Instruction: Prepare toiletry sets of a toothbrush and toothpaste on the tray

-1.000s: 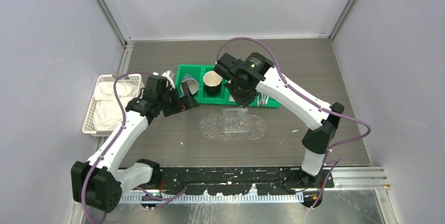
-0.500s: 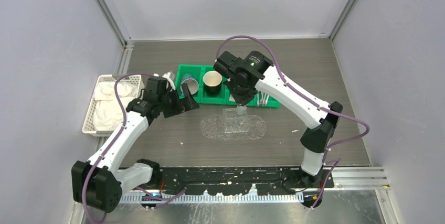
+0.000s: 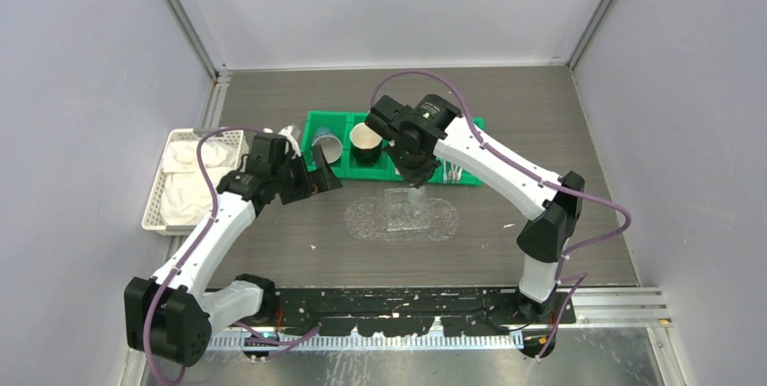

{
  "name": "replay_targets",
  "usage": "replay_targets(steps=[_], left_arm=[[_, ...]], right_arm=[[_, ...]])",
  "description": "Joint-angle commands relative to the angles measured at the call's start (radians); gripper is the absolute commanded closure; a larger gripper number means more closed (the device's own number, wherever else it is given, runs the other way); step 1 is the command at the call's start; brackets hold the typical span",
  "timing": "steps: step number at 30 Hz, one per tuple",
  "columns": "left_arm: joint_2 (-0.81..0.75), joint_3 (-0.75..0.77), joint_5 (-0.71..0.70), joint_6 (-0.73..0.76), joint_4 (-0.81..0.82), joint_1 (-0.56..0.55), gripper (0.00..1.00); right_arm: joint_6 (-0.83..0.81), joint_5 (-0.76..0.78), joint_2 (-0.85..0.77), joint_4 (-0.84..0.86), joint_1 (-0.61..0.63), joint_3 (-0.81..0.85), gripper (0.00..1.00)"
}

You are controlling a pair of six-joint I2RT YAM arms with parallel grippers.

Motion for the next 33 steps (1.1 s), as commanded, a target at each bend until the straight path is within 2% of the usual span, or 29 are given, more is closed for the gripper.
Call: replay_targets(steps=[1, 23, 25, 30, 33], left_arm=[[-0.016, -0.004, 0.021, 0.013, 0.042, 0.011, 0.0], [0.007, -0.021, 0.044, 0.028, 0.068, 0.042, 0.0], [0.01, -0.021, 0.044, 0.03, 0.068, 0.045, 0.0], [0.013, -0.021, 0.047, 0.033, 0.066, 0.051, 0.0], [0.012, -0.02, 0.049, 0.035, 0.065, 0.054, 0.0]], right_arm=[[-0.02, -0.013, -0.001, 0.04, -0.01, -0.014, 0.99], [-0.031, -0.032, 0.043, 0.127, -0.063, -0.13, 0.99], [-0.03, -0.038, 0.047, 0.13, -0.064, -0.129, 0.96], [-0.035, -0.047, 0.055, 0.141, -0.069, -0.138, 0.95], [-0.038, -0.055, 0.056, 0.151, -0.072, -0.152, 0.89]])
